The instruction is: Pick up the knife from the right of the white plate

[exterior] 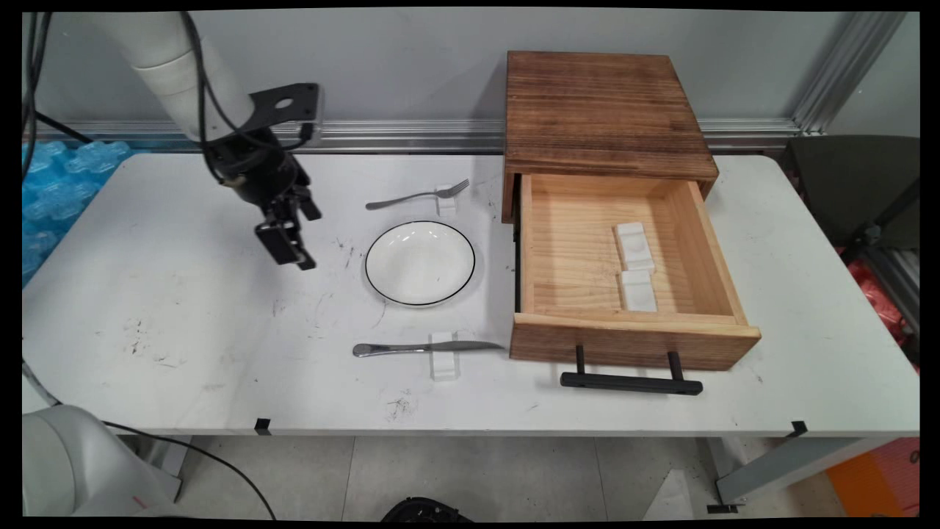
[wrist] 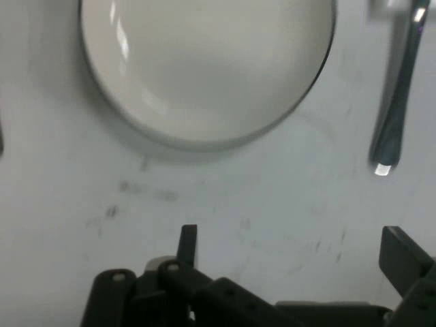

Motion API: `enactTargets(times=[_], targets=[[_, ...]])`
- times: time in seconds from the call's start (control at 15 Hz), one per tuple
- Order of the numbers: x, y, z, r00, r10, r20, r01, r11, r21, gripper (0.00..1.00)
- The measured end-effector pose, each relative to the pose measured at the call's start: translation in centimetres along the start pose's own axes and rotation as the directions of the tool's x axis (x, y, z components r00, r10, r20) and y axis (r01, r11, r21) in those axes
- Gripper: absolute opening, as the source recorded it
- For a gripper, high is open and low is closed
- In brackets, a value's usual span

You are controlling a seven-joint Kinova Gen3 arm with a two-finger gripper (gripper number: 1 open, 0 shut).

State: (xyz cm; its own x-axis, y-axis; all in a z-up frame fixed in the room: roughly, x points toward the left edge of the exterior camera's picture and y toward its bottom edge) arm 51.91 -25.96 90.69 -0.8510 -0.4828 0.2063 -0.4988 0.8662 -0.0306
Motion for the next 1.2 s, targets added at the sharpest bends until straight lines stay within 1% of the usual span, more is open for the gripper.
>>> enactTargets(times=[0.13, 0.27, 0.47, 0.6, 0.73, 1.2], targets=[[1.9, 0.9, 0.0, 0.999, 0.016, -0.037, -0.016, 1.000, -0.003, 1.00], [3.7, 2.1, 0.2, 0.996, 0.028, -0.090, -0.028, 1.000, -0.001, 1.00], [4.8, 3.7, 0.8, 0.989, 0.034, -0.143, -0.034, 0.999, 0.003, 1.00], [4.8, 4.8, 1.7, 0.985, 0.038, -0.167, -0.038, 0.999, 0.002, 1.00], [4.6, 5.7, 2.6, 0.982, 0.044, -0.181, -0.045, 0.999, 0.000, 1.00], [3.3, 8.2, 6.1, 0.975, 0.079, -0.208, -0.082, 0.997, -0.004, 1.00]])
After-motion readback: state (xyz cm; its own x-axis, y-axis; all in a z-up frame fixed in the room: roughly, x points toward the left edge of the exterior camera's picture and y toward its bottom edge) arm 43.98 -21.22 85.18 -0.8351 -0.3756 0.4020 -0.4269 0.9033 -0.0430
